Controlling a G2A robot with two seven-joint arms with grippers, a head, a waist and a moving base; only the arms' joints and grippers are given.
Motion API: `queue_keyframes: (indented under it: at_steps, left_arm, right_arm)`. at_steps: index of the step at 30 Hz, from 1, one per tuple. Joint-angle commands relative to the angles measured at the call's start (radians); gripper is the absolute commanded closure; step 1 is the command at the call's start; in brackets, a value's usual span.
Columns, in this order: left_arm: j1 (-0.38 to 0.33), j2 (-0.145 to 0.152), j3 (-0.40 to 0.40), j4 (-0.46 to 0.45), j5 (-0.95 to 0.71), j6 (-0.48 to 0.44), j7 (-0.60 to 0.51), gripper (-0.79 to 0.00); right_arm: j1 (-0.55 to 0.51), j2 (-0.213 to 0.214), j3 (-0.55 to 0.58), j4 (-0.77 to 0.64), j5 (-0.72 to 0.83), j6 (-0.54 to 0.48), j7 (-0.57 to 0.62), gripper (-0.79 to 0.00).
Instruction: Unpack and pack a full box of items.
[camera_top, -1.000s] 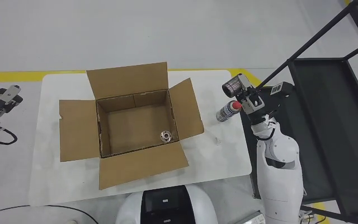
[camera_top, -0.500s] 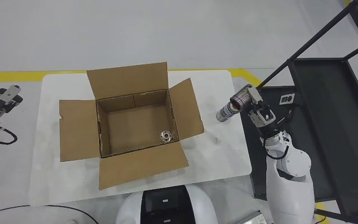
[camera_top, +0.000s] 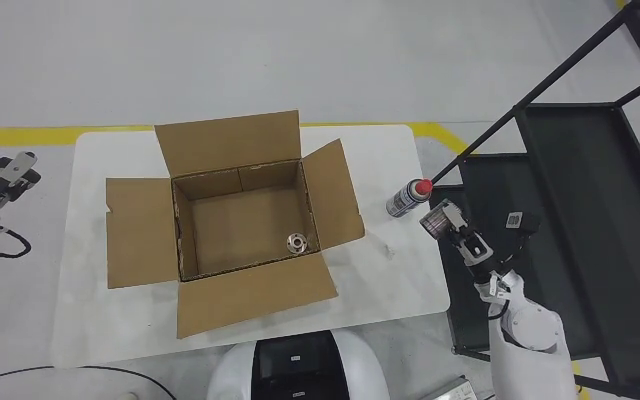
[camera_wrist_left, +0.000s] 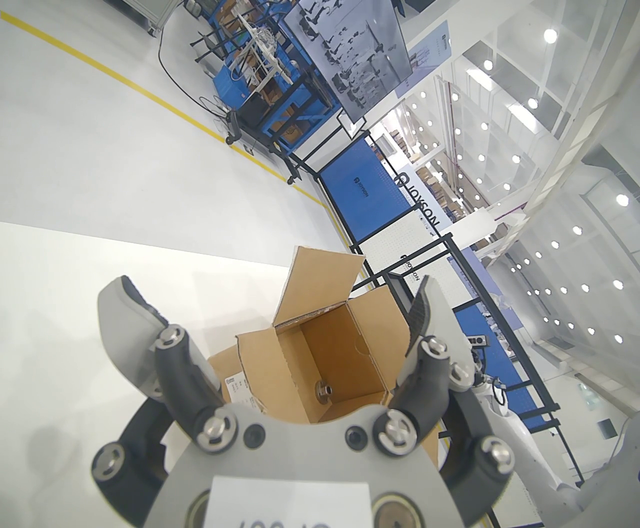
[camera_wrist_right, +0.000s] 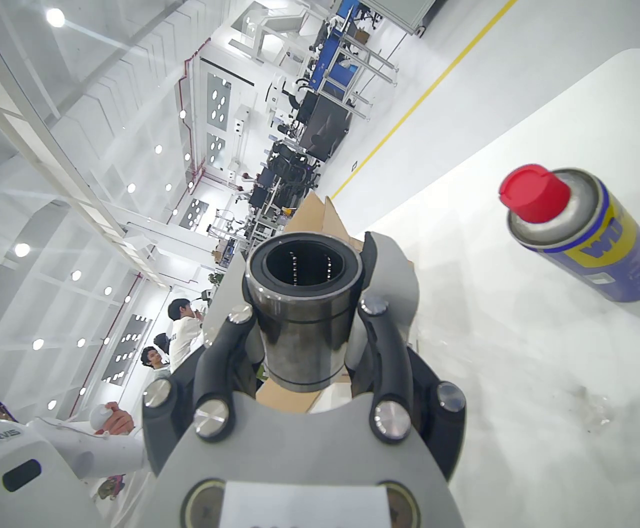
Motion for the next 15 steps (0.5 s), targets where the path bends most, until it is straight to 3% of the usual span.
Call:
queue_keyframes:
  at_steps: [1,13,15]
  left_arm:
    - [0.000,0.000,0.000,0.000,0.000,0.000,0.000,-0.785]
    - [0.000,0.000,0.000,0.000,0.000,0.000,0.000,-0.785]
    - [0.000,0.000,0.000,0.000,0.000,0.000,0.000,-0.785]
  right_arm:
    - [0.001,0.001,0.001,0.007,-0.005,0.002,0.005,0.000]
    - [0.002,0.002,-0.001,0.004,-0.007,0.000,0.006,0.000]
    - [0.004,0.007,0.000,0.013,-0.064,-0.062,0.017,0.000]
